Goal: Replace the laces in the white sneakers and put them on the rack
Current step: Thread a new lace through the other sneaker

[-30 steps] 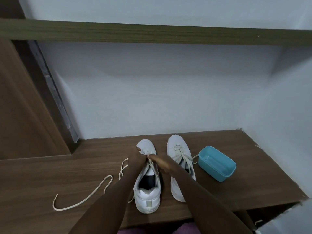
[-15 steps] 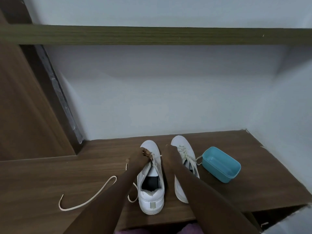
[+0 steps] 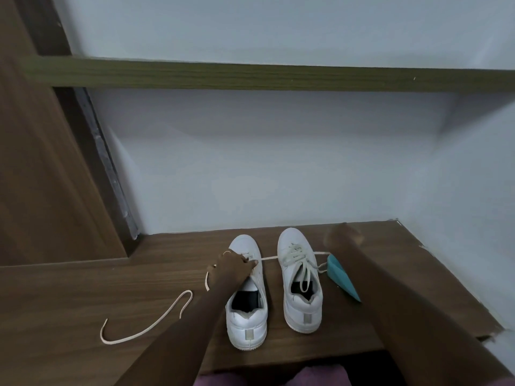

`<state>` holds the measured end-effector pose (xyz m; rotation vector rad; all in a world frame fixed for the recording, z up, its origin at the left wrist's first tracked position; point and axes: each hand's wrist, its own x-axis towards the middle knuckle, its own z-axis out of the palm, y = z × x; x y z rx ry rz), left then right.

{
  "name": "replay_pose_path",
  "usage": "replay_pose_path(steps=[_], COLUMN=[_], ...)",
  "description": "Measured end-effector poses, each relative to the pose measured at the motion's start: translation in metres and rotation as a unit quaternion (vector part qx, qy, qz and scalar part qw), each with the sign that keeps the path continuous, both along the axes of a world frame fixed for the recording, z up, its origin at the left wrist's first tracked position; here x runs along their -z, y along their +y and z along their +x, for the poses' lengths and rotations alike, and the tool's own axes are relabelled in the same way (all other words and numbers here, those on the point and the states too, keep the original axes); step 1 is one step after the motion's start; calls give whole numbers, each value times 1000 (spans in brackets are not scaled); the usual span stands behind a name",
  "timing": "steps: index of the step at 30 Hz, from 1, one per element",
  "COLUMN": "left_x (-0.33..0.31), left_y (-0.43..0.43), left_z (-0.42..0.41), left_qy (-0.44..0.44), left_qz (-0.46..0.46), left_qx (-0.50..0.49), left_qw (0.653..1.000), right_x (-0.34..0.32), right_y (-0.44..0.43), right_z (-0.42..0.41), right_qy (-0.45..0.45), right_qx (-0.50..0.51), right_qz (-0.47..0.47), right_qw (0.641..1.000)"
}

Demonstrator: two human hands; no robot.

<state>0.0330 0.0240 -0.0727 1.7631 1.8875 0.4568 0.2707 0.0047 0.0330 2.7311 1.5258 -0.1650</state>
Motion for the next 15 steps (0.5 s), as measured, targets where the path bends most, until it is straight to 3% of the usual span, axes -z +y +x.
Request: replay_pose_path(steps=[4, 6, 9, 15], left_x=[-21, -23, -21, -9], left_y=[-16, -18, -19, -24], left_z=[5, 7, 5, -2], left_qy=[-53, -35, -32, 5], left_qz=[4, 3, 4, 35], left_qx=[-25, -17, -25, -1], left_qw=[998, 999, 999, 999], right_x=[4, 15, 36, 70], right_y=[-1, 3, 8, 7], right_z=[-24, -46, -79, -118], right_qy=[-25, 27, 113, 88], right_qx=[-96, -179, -256, -272], right_qz=[45, 96, 67, 27], right_qw=[994, 979, 958, 958])
